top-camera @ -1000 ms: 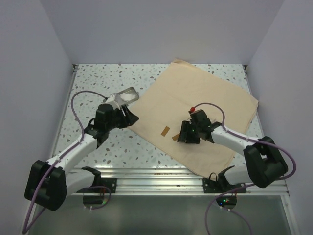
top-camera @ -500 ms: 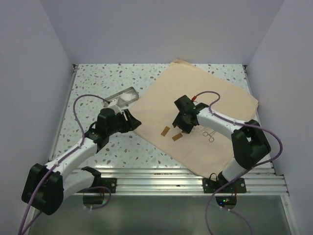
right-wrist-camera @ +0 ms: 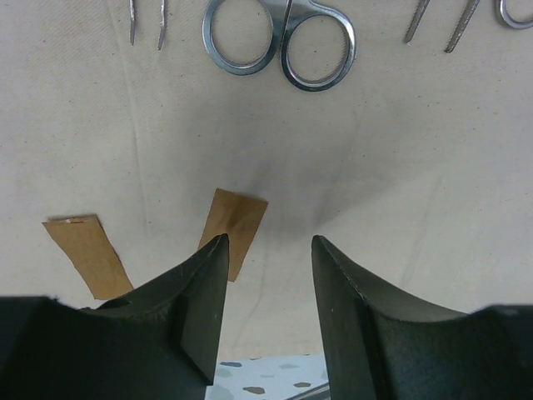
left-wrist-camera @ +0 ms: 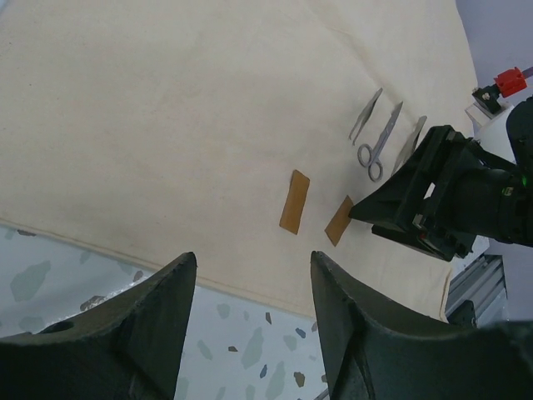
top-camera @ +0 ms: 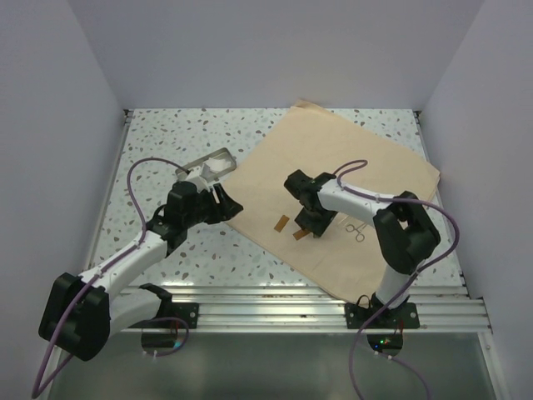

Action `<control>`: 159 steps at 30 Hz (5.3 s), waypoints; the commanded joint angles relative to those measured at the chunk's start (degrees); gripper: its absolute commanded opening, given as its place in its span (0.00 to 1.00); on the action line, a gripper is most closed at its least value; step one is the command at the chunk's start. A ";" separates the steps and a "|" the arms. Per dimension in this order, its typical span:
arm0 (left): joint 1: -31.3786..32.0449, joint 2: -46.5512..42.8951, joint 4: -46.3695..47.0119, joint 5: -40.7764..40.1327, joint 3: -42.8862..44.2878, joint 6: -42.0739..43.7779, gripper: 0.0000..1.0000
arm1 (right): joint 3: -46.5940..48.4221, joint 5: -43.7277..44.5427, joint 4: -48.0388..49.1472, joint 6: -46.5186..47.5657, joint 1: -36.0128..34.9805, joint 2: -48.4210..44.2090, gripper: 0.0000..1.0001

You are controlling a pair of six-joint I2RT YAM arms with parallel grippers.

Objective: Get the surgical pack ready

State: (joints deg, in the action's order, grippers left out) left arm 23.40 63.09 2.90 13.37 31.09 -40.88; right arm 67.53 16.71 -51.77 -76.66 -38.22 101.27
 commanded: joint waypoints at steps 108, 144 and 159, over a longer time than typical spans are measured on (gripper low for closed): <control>-18.00 31.48 19.69 22.49 12.06 -7.63 0.00 | -0.64 2.11 13.17 31.40 4.29 -16.81 0.57; -30.34 44.75 12.66 17.66 25.77 -5.17 0.11 | 0.32 -5.54 18.46 32.10 5.08 -8.29 0.57; -30.52 30.35 8.82 10.82 18.75 -4.84 0.61 | 3.75 -6.78 16.44 29.64 3.59 -5.13 0.56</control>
State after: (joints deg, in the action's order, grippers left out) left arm -6.48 102.02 12.62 28.40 51.64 -47.31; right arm 68.36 10.44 -35.16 -45.50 -33.71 94.96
